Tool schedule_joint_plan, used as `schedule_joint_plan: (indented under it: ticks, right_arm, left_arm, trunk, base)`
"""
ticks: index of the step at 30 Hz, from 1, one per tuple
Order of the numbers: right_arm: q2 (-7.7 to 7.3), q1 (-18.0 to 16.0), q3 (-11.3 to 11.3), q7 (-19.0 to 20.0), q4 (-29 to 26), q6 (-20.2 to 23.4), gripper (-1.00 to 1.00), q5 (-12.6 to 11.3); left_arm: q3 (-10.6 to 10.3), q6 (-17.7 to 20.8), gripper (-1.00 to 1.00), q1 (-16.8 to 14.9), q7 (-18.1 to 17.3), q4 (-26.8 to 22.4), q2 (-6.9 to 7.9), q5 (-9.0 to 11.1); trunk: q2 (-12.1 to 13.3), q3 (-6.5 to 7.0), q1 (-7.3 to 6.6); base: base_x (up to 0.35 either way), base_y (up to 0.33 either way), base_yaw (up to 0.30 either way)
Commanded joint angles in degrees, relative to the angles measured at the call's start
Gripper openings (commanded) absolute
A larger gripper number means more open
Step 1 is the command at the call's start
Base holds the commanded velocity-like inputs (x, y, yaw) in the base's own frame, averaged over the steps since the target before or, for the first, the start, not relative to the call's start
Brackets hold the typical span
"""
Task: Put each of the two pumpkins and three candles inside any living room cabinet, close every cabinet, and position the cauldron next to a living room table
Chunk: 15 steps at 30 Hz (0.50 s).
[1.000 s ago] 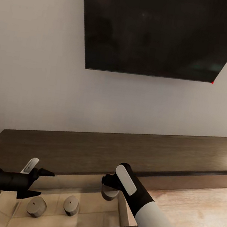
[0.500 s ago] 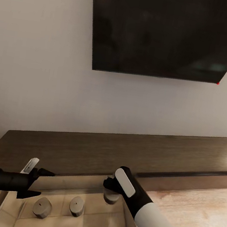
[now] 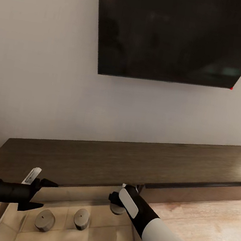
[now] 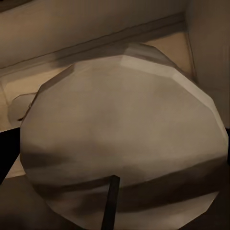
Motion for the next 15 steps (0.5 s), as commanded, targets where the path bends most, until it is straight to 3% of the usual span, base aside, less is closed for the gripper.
schedule_joint_plan:
  ticks: [1,15]
  right_arm:
    - [-0.04,-0.06,0.28,-0.14,0.07,-0.10,-1.00,-0.35]
    - [-0.03,-0.07,0.29,0.25,0.12,-0.16,-1.00,-0.19]
  left_arm:
    - [0.06,0.17,1.00,-0.06,0.60,-0.04,0.03,0.51]
    - [-0.01,0.13,1.00,-0.04,0.26,-1.12,0.13,0.51]
  trunk:
    - [-0.02,-0.05,-0.01]
    - [-0.02,-0.05,-0.01]
  base:
    - [0.000,0.000,0.000]
    - [0.000,0.000,0.000]
